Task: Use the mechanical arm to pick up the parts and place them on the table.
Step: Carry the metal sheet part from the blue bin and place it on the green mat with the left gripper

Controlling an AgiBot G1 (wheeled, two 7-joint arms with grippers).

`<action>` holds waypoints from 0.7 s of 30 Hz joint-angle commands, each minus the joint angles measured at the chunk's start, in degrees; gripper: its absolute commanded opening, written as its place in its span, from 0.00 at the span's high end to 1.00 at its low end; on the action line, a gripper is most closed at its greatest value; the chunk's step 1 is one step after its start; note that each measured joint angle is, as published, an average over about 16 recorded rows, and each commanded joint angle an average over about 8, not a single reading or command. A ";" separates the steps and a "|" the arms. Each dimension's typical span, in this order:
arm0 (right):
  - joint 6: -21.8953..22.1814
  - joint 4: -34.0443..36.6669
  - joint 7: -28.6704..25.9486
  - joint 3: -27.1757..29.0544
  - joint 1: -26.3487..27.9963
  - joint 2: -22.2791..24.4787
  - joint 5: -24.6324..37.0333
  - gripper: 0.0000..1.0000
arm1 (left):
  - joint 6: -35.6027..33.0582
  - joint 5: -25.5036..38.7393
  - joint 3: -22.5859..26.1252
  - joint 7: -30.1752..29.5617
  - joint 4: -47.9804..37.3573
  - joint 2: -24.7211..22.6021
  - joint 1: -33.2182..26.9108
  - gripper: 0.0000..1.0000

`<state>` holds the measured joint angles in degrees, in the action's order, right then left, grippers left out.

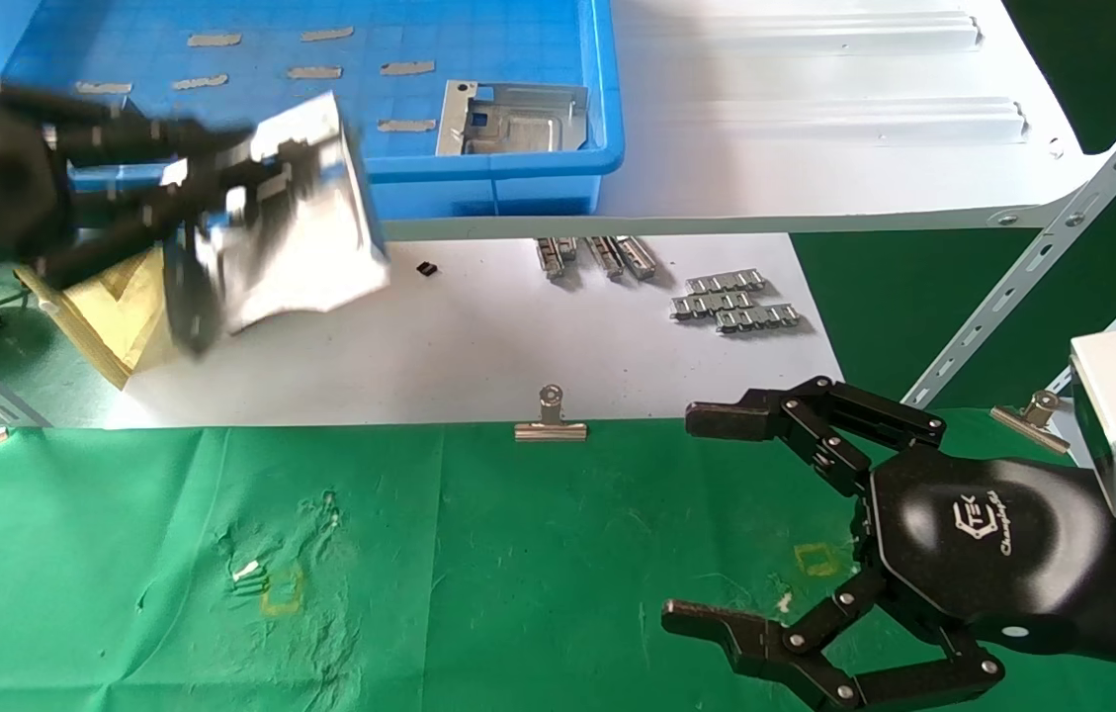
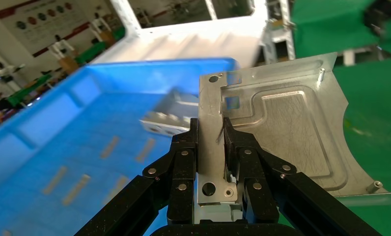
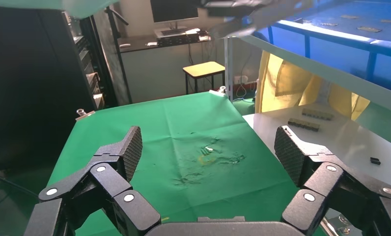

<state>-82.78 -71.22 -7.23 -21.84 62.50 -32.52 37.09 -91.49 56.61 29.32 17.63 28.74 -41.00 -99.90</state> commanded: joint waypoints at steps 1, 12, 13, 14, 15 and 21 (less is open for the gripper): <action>0.00 0.00 0.00 0.00 0.00 0.00 0.00 0.00 | 0.08 -3.19 0.89 -0.11 3.74 2.24 3.02 1.00; 0.00 0.00 0.00 0.00 0.00 0.00 0.00 0.00 | 1.94 4.21 7.91 21.05 -0.95 1.10 9.05 1.00; 0.00 0.00 0.00 0.00 0.00 0.00 0.00 0.00 | 1.98 4.75 8.28 22.93 -1.84 0.76 9.44 1.00; 0.00 0.00 0.00 0.00 0.00 0.00 0.00 0.00 | 2.01 5.21 8.60 24.67 -2.69 0.44 9.81 1.00; 0.00 0.00 0.00 0.00 0.00 0.00 0.00 0.00 | 1.99 5.62 8.92 26.34 -3.57 0.11 10.18 1.00; 0.00 0.00 0.00 0.00 0.00 0.00 0.00 0.00 | 2.34 7.16 10.26 33.93 -8.89 -1.94 11.90 1.00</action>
<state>-82.77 -71.22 -7.23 -21.85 62.50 -32.52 37.08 -88.93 63.70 39.44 50.84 19.77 -42.74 -88.34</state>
